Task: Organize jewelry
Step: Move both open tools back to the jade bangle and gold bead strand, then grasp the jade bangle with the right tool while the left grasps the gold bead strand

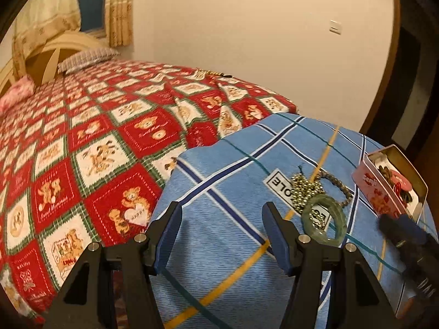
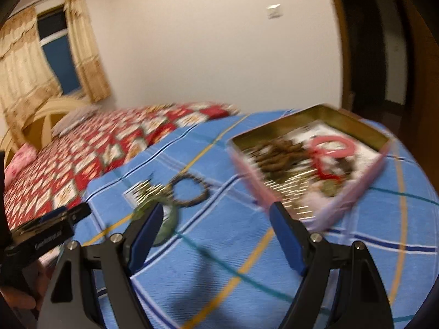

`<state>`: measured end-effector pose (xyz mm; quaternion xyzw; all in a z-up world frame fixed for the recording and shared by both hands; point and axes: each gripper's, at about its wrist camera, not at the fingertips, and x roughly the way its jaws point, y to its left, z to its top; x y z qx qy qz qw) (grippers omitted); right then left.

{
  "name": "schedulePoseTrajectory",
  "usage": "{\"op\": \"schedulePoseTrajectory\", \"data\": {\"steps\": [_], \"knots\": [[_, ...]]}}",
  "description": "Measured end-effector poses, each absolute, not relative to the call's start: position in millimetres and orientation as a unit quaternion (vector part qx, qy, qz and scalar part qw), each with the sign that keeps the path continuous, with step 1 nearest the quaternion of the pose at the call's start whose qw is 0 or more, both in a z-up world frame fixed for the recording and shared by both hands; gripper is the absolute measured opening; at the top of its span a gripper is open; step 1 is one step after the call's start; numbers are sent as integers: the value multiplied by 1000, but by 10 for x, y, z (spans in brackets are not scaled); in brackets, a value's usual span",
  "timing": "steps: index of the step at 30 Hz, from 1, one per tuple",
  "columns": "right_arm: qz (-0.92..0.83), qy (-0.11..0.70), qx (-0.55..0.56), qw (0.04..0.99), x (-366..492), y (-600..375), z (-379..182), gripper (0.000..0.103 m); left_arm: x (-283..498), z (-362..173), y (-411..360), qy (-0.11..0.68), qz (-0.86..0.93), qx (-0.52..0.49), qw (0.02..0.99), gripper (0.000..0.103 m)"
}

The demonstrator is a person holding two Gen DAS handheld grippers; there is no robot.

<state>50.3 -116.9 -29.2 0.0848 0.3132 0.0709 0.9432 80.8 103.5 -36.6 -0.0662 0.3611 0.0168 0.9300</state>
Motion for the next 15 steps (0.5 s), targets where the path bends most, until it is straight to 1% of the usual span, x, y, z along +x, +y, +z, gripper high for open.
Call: {"op": "schedulePoseTrajectory", "data": {"steps": [6, 11, 13, 14, 15], "knots": [[130, 377, 29, 917, 900, -647, -441, 83, 818, -385, 1114, 363, 15, -81, 928, 61], [135, 431, 6, 892, 1106, -466, -608, 84, 844, -417, 1162, 374, 12, -94, 923, 61], [140, 427, 6, 893, 1085, -475, -603, 84, 860, -431, 1155, 379, 11, -94, 920, 61], [145, 429, 10, 892, 1075, -502, -611, 83, 865, -436, 1146, 382, 9, -92, 920, 61], [143, 427, 9, 893, 1062, -527, -608, 74, 866, -438, 1137, 383, 8, -91, 919, 61]]}}
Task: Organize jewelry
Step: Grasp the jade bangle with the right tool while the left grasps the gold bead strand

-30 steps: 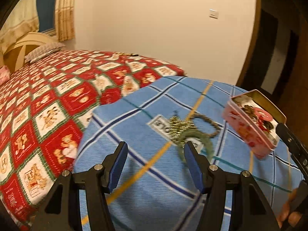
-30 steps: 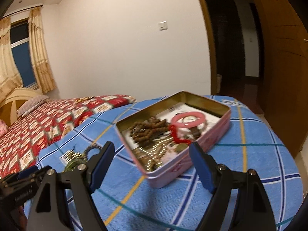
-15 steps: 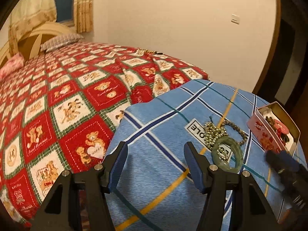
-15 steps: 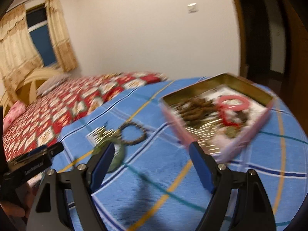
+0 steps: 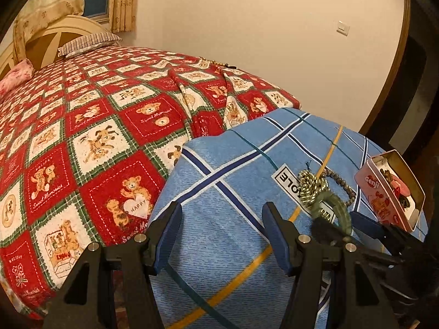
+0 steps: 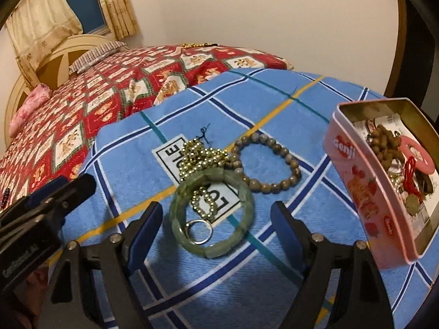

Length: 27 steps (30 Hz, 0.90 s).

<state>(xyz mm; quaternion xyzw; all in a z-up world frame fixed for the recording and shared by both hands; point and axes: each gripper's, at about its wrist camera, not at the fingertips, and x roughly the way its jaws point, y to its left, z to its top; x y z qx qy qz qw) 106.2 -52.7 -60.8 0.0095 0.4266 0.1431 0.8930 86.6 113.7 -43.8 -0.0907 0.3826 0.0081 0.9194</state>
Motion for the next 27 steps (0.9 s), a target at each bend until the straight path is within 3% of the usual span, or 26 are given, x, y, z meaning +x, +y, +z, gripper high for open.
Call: {"op": "schedulePoseTrajectory", "data": {"steps": [3, 7, 12, 27], "knots": [[140, 424, 6, 895, 1013, -620, -592, 40, 869, -442, 1119, 384, 5, -88, 919, 61], [161, 422, 43, 891, 920, -832, -588, 27, 880, -457, 1123, 388, 1, -93, 917, 61], [166, 406, 74, 896, 730, -1070, -536, 19, 896, -455, 1080, 389, -12, -92, 917, 61], [134, 335, 105, 927, 545, -1390, -332, 18, 1197, -388, 273, 387, -139, -27, 911, 61]]}}
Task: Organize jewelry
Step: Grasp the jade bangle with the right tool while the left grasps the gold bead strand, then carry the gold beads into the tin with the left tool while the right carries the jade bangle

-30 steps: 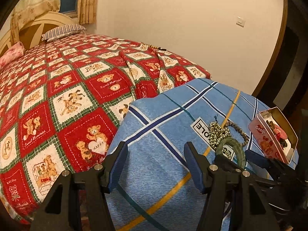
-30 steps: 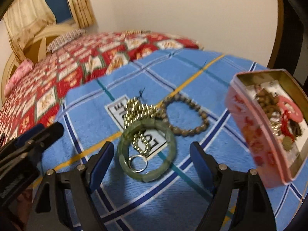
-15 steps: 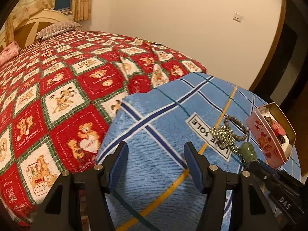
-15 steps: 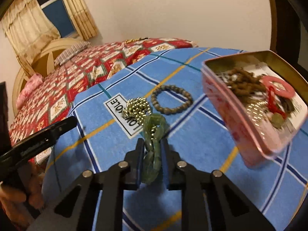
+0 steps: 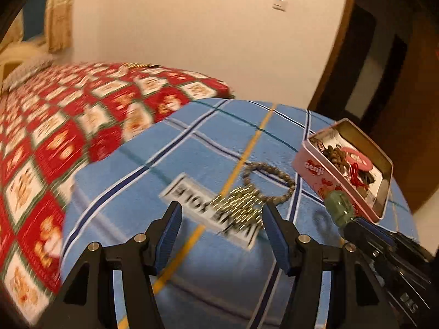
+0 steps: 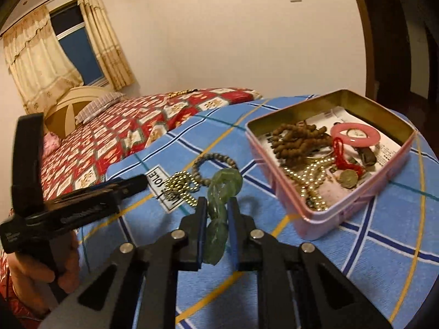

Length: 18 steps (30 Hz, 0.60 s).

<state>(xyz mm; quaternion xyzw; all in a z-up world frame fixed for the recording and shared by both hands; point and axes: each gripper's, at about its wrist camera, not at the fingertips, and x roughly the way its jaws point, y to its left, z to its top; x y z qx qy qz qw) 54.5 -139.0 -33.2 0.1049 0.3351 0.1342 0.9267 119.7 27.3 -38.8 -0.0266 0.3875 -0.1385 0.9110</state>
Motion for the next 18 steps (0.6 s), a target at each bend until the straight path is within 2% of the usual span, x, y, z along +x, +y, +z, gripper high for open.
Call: {"op": "schedulePoseTrajectory", "data": {"steps": [4, 6, 7, 10, 13, 18], "knots": [[120, 332, 114, 928, 558, -1482, -335, 18, 1395, -543, 69, 419, -140, -11, 897, 61], [115, 335, 121, 927, 574, -1526, -350, 18, 1420, -581, 13, 424, -136, -2, 895, 56], [113, 336, 124, 927, 572, -1550, -354, 18, 1414, -582, -9, 425, -141, 4, 894, 44], [110, 336, 131, 926, 578, -1598, -361, 18, 1398, -573, -12, 424, -159, -1, 892, 20], [110, 338, 130, 926, 575, -1599, -374, 18, 1365, -556, 34, 418, -164, -20, 893, 19], [111, 324, 126, 931, 552, -1600, -338, 18, 1147, -330, 222, 347, -174, -67, 919, 19]]}}
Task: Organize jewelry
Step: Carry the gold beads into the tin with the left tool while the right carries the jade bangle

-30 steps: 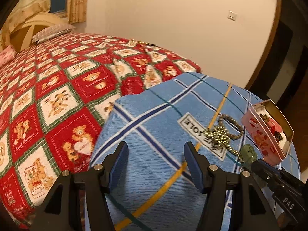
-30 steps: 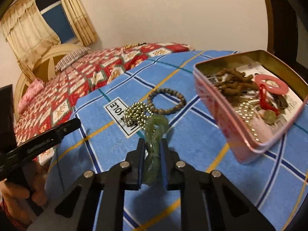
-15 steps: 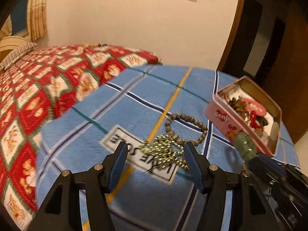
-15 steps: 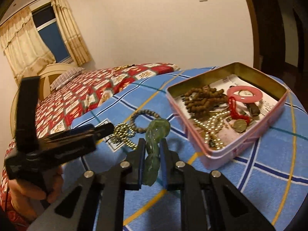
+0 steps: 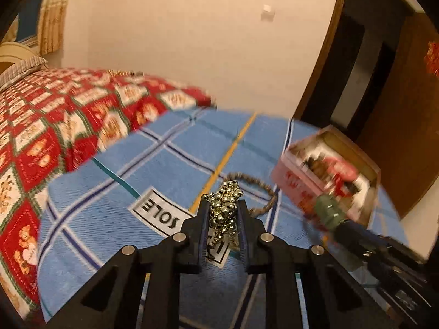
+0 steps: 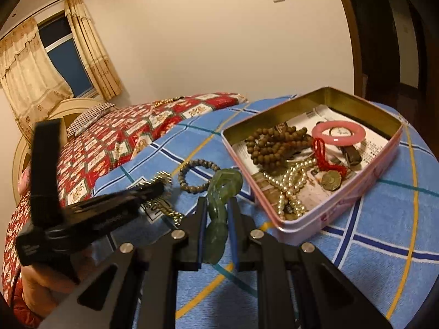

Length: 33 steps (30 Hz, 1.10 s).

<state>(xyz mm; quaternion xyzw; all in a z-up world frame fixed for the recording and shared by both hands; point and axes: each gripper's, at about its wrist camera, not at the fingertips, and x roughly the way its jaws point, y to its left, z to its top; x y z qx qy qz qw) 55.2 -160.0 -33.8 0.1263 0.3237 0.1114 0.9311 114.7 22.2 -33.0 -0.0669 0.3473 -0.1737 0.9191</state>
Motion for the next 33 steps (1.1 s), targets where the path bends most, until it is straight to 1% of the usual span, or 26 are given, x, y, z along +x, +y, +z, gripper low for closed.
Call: {"op": "schedulePoseTrajectory", "data": {"steps": [5, 9, 13, 17, 20, 27, 33], "knots": [[114, 309, 129, 935, 502, -1610, -293, 18, 916, -170, 425, 306, -150, -84, 936, 19], [109, 285, 127, 944, 435, -1620, -214, 18, 851, -92, 511, 297, -145, -92, 939, 19], [89, 262, 124, 953, 385, -1666, -141, 18, 801, 6, 434, 287, -165, -91, 939, 19], [62, 237, 143, 959, 332, -1861, -40, 18, 739, 130, 234, 272, -198, -75, 939, 19], [33, 223, 135, 965, 325, -2062, 29, 18, 750, 217, 16, 262, -224, -65, 936, 19], [-14, 207, 153, 966, 404, -2581, 111, 18, 890, 308, -504, 253, -272, -63, 926, 19], [-27, 206, 154, 966, 596, -2770, 110, 18, 1068, 297, -957, 264, -297, -67, 915, 19]]}}
